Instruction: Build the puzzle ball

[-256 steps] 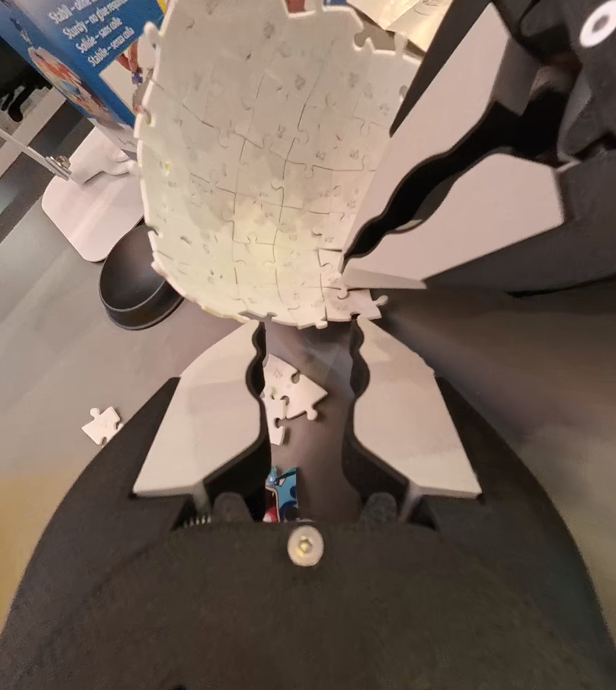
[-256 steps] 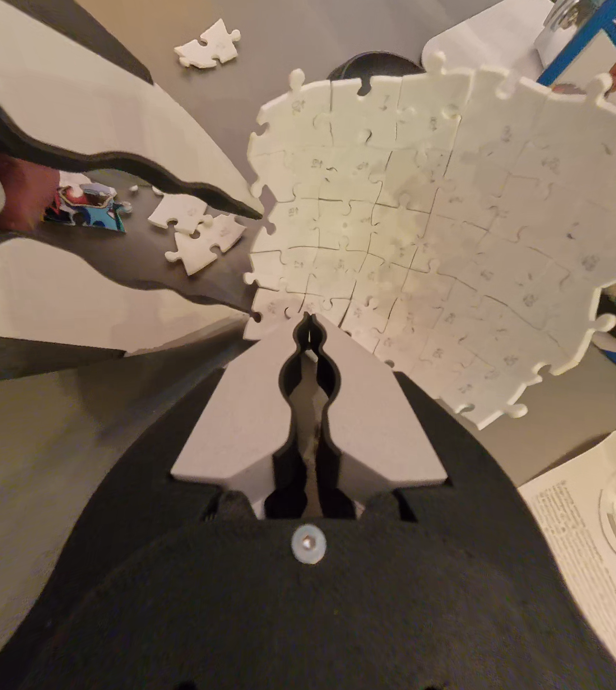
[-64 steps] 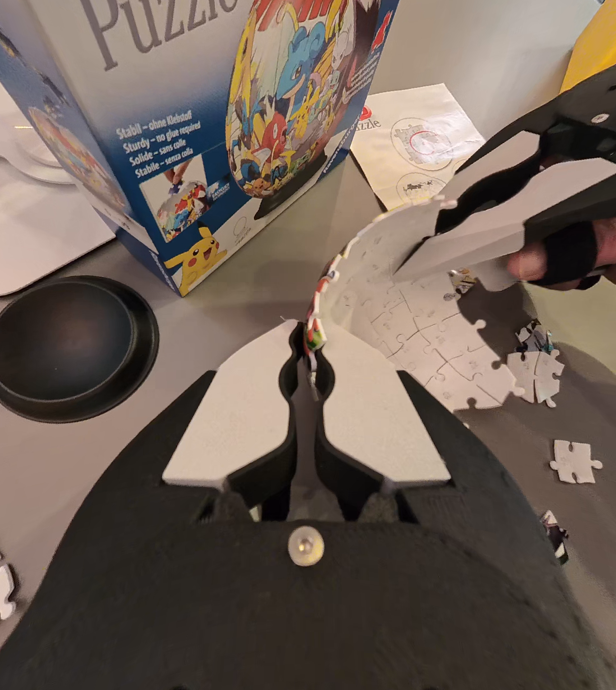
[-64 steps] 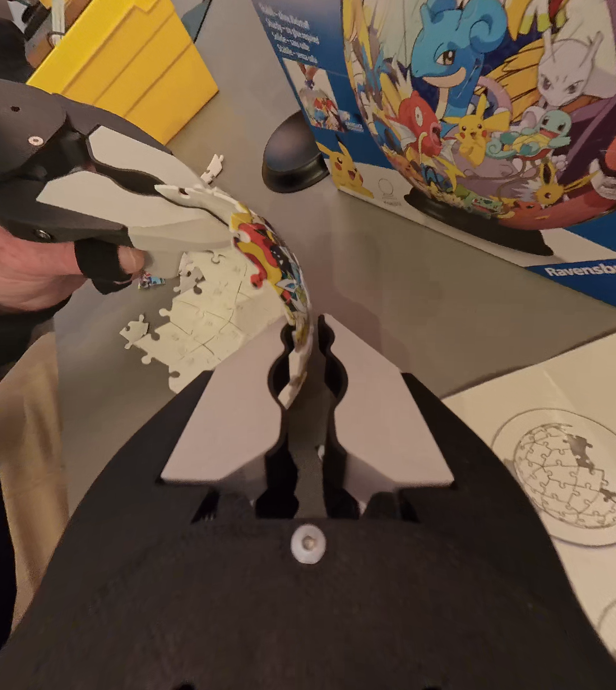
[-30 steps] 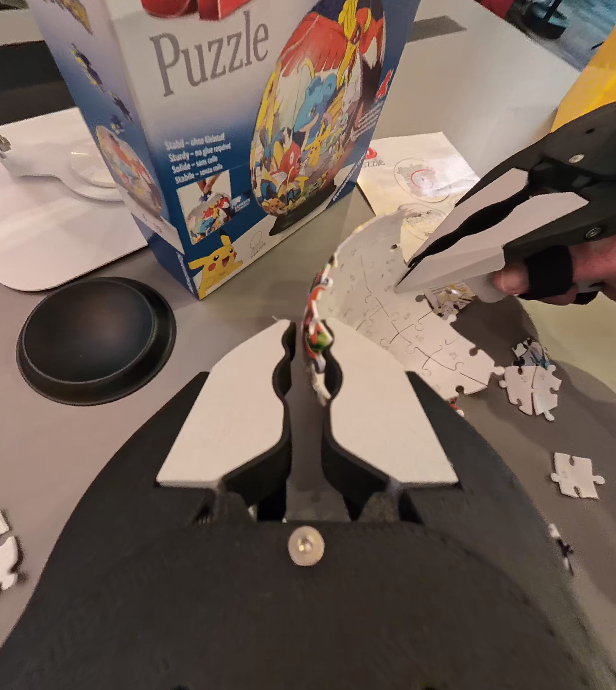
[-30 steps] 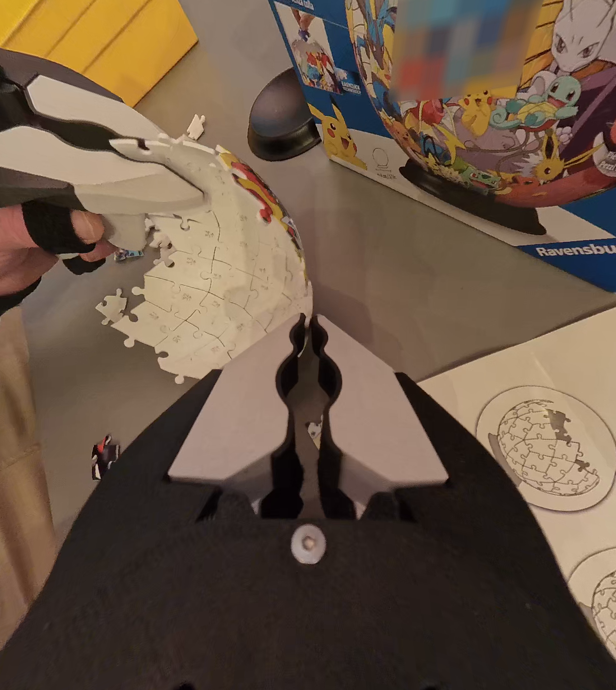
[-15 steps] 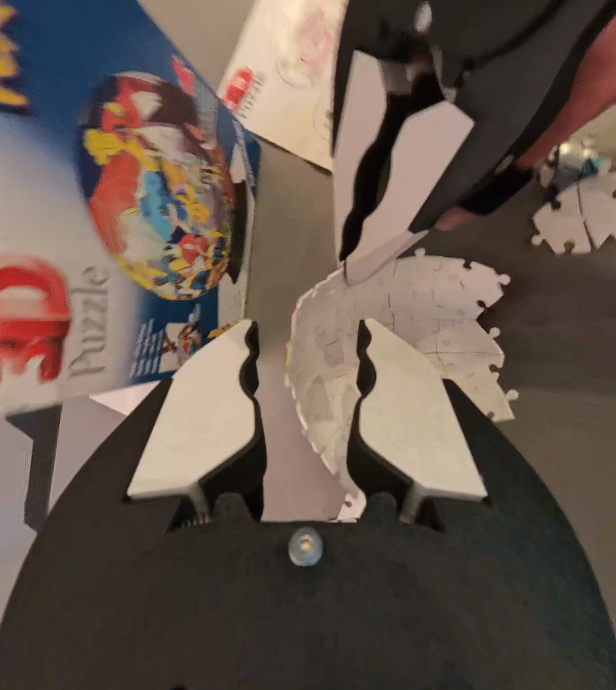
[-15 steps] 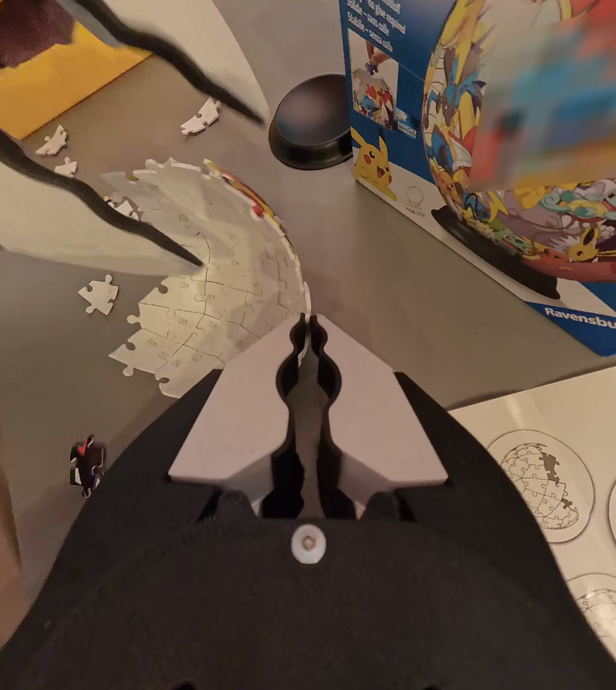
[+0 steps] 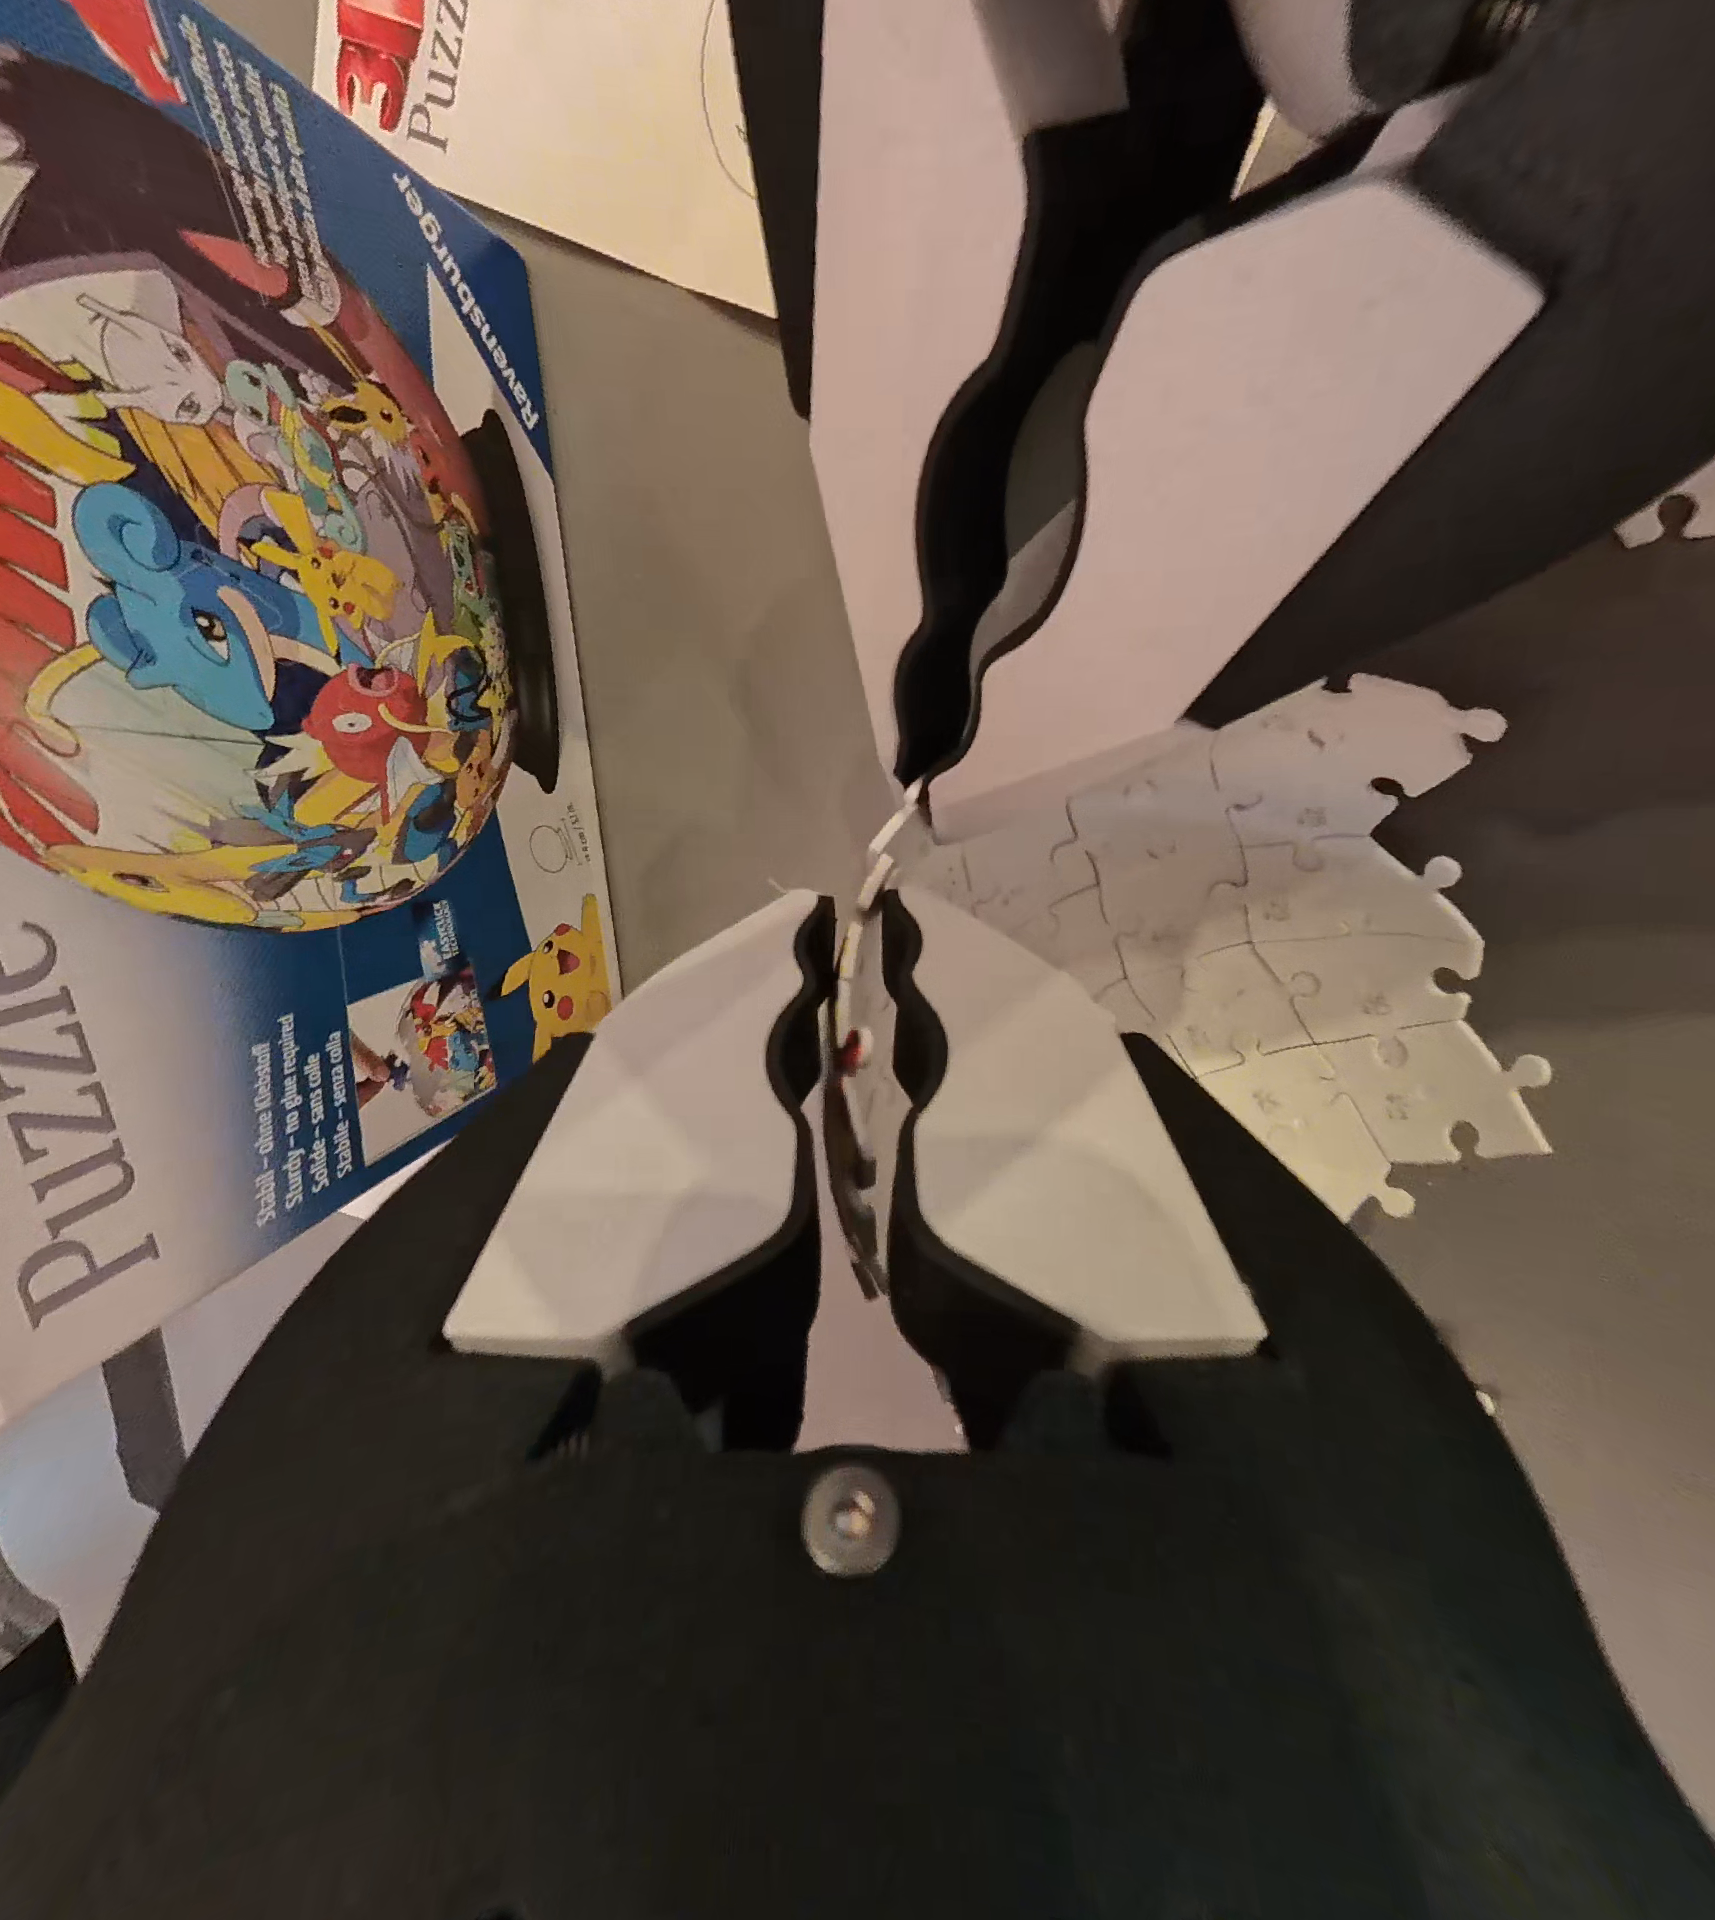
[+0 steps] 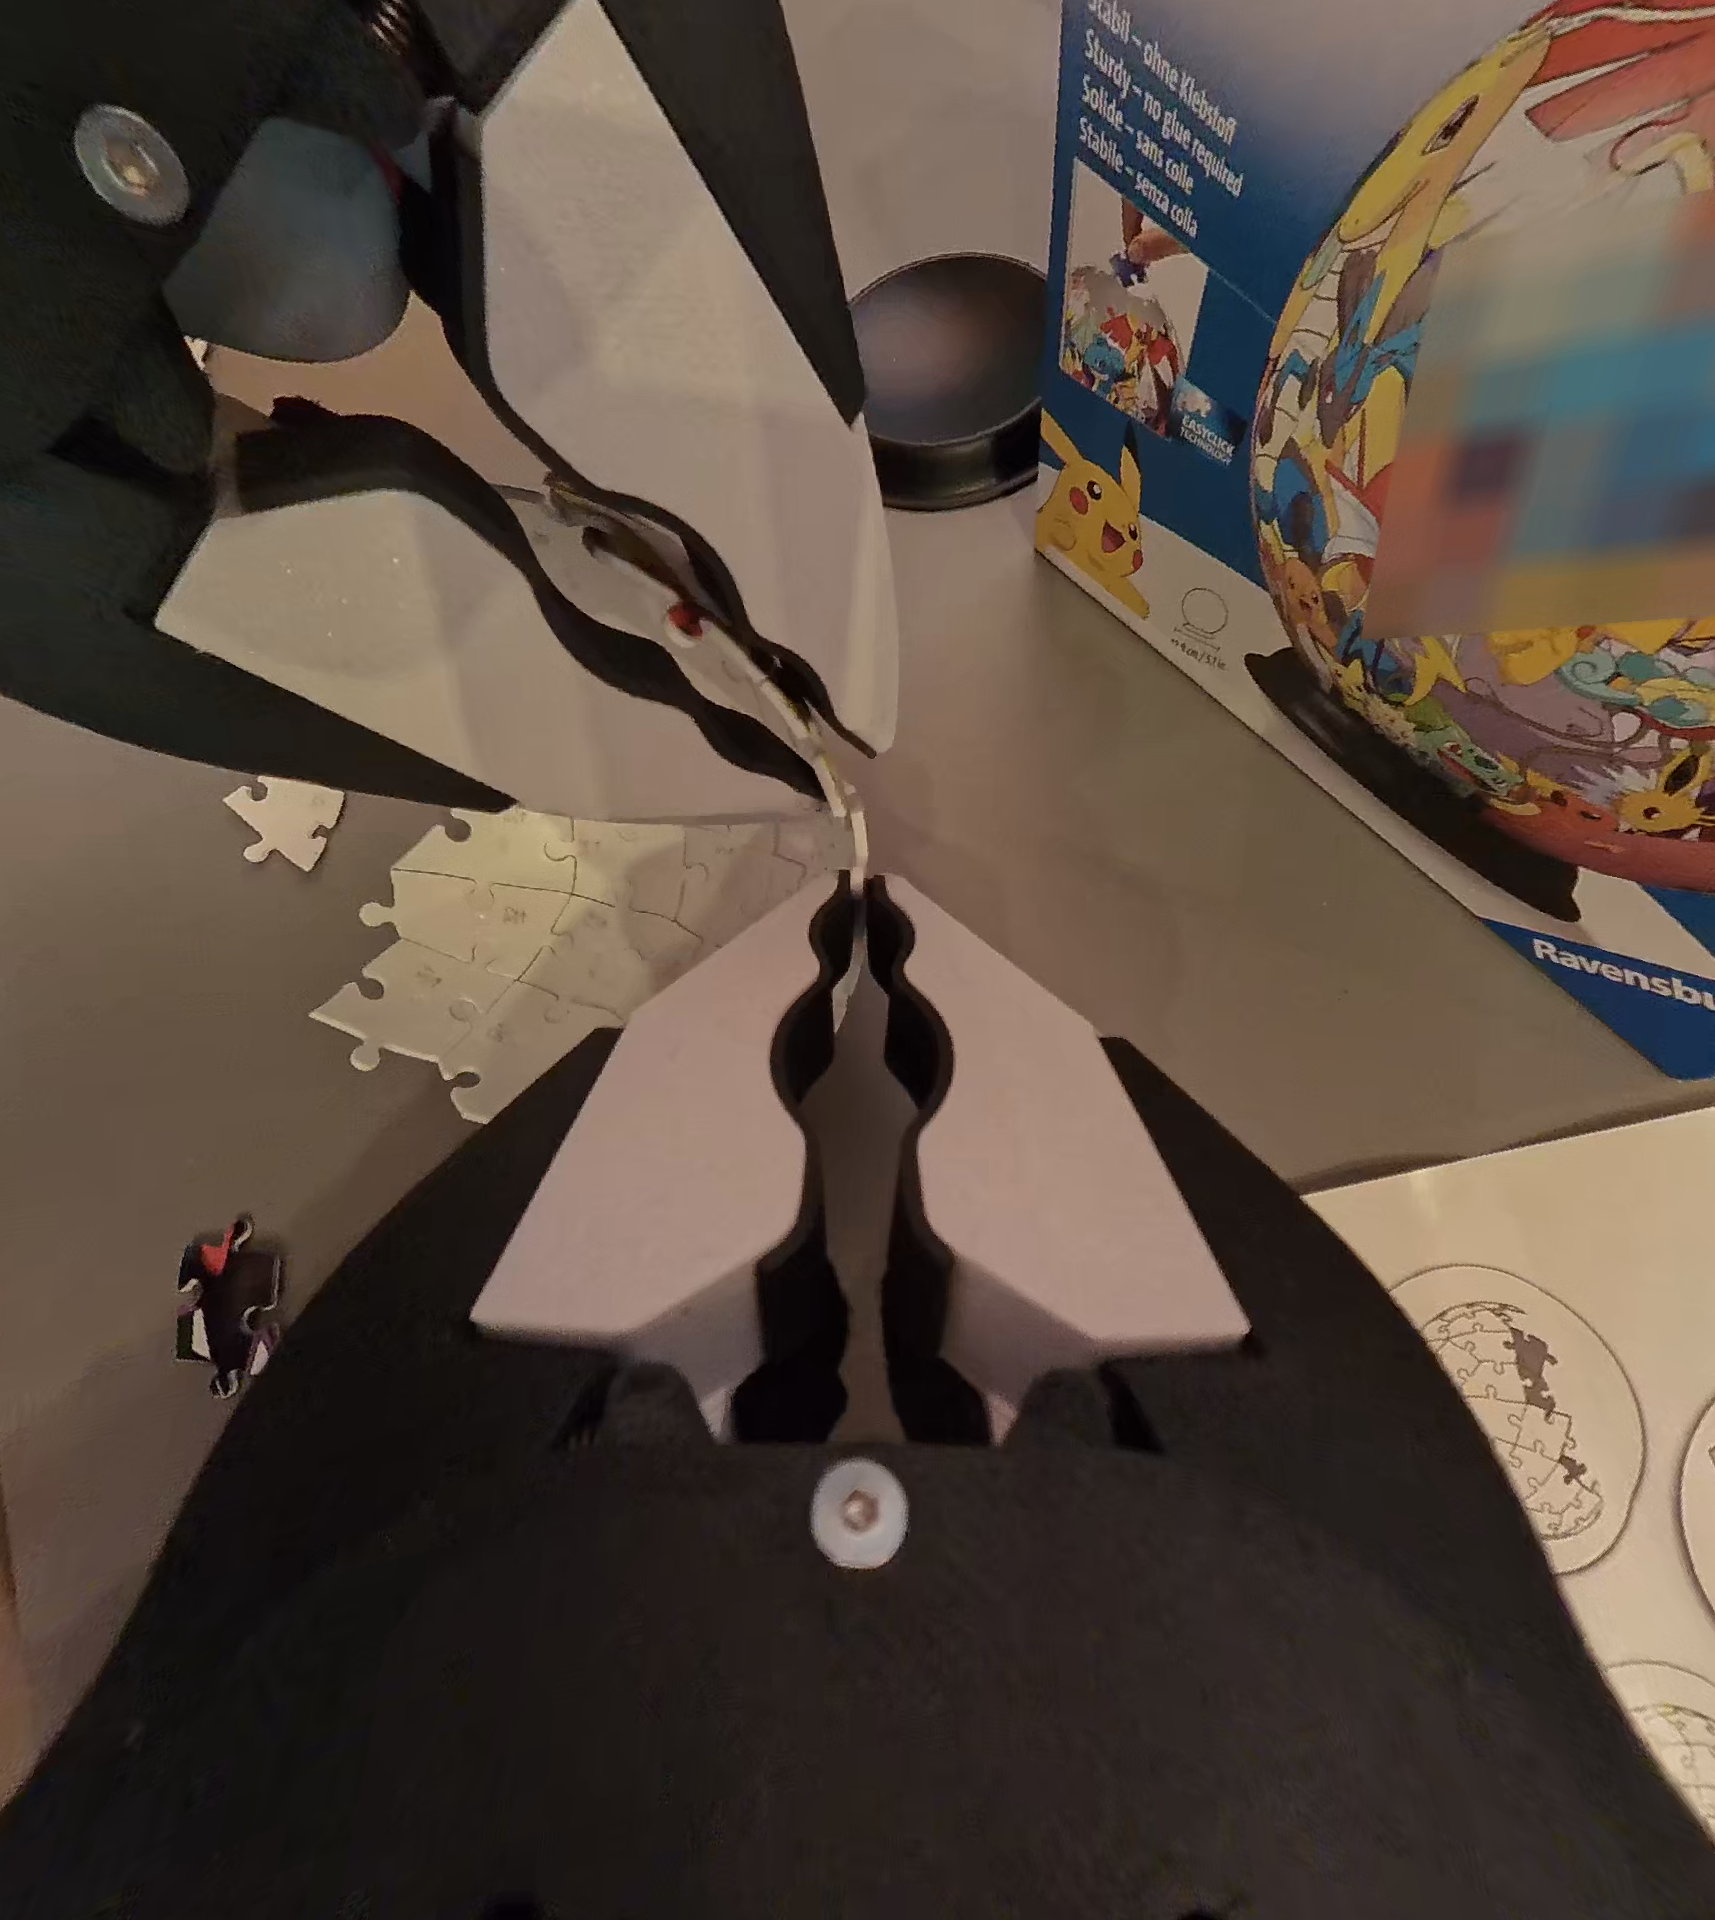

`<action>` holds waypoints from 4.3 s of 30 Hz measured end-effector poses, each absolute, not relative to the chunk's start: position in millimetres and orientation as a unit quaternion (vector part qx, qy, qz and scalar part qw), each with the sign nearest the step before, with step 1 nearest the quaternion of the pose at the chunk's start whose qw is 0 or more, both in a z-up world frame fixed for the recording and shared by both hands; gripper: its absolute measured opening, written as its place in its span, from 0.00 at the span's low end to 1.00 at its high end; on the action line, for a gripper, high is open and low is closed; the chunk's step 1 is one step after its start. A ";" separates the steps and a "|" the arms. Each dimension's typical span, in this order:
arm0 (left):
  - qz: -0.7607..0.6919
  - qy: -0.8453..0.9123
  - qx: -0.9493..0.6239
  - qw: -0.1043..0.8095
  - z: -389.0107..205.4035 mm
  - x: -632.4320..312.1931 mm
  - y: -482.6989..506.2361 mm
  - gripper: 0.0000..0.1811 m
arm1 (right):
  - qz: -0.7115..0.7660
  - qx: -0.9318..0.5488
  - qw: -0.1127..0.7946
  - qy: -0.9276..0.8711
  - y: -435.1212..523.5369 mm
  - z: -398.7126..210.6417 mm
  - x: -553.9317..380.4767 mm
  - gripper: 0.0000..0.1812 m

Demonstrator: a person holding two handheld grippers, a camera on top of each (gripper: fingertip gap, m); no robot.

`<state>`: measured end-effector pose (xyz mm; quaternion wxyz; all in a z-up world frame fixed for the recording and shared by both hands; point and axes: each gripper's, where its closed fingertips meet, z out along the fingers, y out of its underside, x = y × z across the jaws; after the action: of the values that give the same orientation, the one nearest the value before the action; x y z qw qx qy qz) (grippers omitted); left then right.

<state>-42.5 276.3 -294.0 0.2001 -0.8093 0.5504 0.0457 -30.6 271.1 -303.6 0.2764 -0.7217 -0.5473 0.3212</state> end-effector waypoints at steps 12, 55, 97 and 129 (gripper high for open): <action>-0.006 0.521 -0.830 0.199 -292.1 -49.2 272.6 0.03 | 0.312 -0.702 0.303 -0.564 267.5 -298.9 -37.8 0.00; -0.106 0.401 -0.875 0.250 -282.7 -98.1 242.3 0.17 | 0.331 -0.757 0.284 -0.486 293.1 -282.3 22.2 0.12; -0.047 0.489 -0.730 0.476 -267.5 -21.0 112.5 0.23 | 0.557 -0.654 0.055 -0.508 105.0 -266.2 -15.3 0.13; -0.500 0.232 -0.737 0.390 -236.2 -7.3 110.9 0.05 | 0.588 -0.634 0.165 -0.475 120.1 -224.3 -15.2 0.00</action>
<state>-7.3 110.9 -236.2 0.3904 -0.7372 0.2322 -0.5001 -15.2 120.1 -224.3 0.1651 -0.6337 -0.4751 0.5878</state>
